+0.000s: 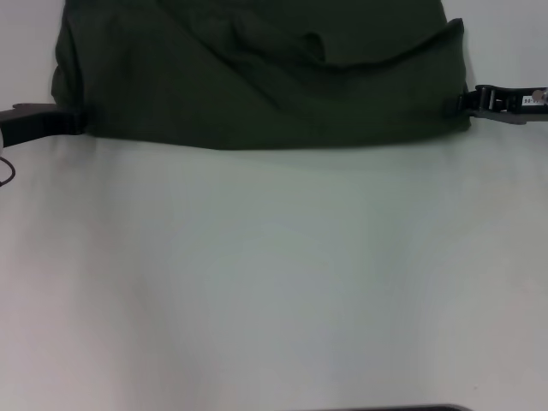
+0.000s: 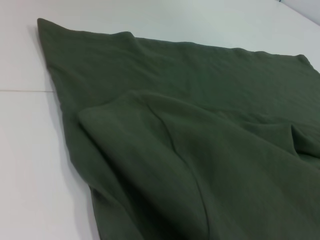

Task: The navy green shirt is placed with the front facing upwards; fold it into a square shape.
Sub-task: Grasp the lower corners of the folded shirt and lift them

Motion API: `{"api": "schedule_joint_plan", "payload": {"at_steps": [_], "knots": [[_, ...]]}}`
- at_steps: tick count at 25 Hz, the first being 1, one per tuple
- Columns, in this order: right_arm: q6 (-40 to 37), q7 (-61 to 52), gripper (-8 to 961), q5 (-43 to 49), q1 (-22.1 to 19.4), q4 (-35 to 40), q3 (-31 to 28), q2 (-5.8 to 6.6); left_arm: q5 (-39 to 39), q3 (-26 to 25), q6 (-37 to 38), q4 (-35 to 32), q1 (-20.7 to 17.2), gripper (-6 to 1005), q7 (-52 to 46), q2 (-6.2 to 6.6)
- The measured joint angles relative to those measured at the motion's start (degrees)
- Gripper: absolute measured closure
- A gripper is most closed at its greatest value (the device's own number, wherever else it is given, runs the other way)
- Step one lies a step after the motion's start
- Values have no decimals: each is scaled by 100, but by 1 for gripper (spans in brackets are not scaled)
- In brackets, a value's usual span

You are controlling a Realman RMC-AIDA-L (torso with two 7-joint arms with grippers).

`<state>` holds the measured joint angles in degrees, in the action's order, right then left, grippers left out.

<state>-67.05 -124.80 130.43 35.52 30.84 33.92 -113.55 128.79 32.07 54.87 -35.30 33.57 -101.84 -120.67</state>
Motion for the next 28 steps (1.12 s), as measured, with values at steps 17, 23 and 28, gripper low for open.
{"api": "schedule_joint_plan", "payload": {"at_steps": [17, 23, 28], "knots": [[-745, 761, 919, -589, -509, 15, -144, 5, 33, -455, 1644, -516, -366, 997, 2, 148], [-1291, 1194, 919, -686, -906, 20, -249, 13, 43, -673, 2245, -827, -719, 997, -5, 168], [-1708, 1636, 919, -687, -1269, 17, -457, -34, 180, -818, 2844, -1049, -983, 997, -4, 147]]}}
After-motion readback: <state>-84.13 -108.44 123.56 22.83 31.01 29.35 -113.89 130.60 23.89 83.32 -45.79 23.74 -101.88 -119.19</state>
